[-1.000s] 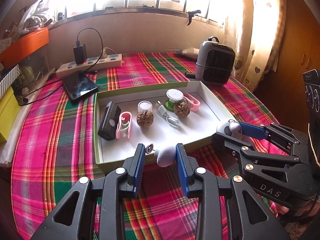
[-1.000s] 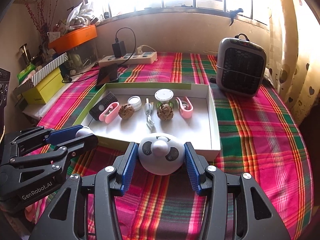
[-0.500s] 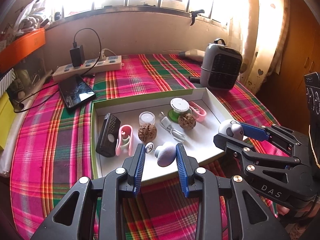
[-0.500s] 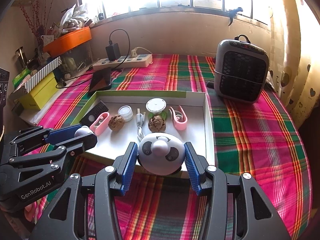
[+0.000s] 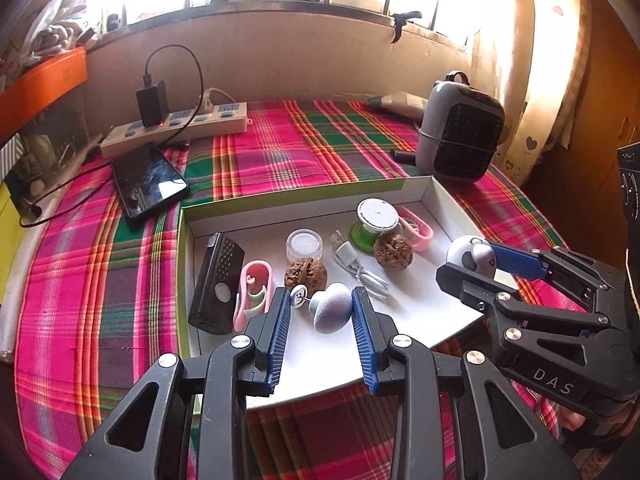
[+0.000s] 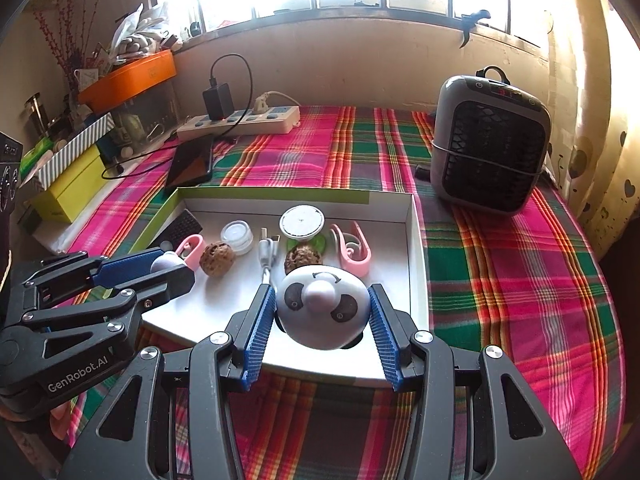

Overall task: Organize objects
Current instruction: 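Carry the white egg with left tool while right tool carries the panda dome into the box, then open right tool to set the panda dome in the box while left tool releases the egg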

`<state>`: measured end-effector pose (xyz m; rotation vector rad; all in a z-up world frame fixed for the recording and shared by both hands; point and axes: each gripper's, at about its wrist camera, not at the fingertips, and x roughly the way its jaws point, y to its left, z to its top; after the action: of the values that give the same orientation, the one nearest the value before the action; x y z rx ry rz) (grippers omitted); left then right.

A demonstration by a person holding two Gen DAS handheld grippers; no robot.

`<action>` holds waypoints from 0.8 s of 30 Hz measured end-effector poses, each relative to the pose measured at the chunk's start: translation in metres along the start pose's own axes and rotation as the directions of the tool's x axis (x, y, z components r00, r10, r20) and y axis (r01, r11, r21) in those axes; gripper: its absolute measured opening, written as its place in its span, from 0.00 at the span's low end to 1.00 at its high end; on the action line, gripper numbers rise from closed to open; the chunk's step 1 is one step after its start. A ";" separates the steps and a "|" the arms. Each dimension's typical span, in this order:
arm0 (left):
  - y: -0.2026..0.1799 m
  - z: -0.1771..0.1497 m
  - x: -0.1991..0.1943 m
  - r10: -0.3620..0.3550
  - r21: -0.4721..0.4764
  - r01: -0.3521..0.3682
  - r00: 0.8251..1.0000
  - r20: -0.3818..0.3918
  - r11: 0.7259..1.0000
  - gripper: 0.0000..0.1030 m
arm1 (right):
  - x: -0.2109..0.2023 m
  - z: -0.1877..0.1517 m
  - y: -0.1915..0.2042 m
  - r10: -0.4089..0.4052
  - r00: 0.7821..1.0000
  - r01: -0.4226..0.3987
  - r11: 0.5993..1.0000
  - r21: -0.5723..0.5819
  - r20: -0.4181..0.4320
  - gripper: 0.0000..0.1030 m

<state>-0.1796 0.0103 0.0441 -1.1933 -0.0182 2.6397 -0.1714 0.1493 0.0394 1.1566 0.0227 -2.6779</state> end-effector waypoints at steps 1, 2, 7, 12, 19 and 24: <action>0.000 0.000 0.002 0.001 0.000 -0.001 1.000 -0.001 1.000 0.28 | 0.001 0.001 -0.001 -0.001 1.000 0.001 1.000 0.001 -0.001 0.47; 0.001 0.001 0.004 0.002 -0.003 -0.002 1.000 -0.003 1.000 0.28 | 0.003 0.002 -0.002 -0.001 1.000 0.001 1.000 0.001 -0.002 0.47; 0.003 0.004 0.013 0.005 -0.010 -0.005 1.000 -0.013 1.000 0.28 | 0.011 0.004 -0.005 0.003 1.000 -0.003 1.000 -0.003 -0.016 0.47; 0.004 0.005 0.019 0.010 -0.011 -0.010 1.000 -0.022 1.000 0.28 | 0.018 0.005 -0.008 -0.001 1.000 0.001 1.000 -0.001 -0.028 0.47; 0.006 0.005 0.025 0.018 -0.013 -0.019 0.999 -0.032 1.000 0.28 | 0.025 0.003 -0.011 -0.005 0.999 0.005 1.000 0.003 -0.043 0.47; 0.006 0.005 0.029 0.022 -0.011 -0.022 0.999 -0.040 1.000 0.28 | 0.029 0.002 -0.012 -0.005 0.999 0.005 1.000 0.001 -0.052 0.47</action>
<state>-0.2033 0.0115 0.0254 -1.2565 -0.0135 2.6379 -0.1948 0.1546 0.0192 1.2277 0.0333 -2.6521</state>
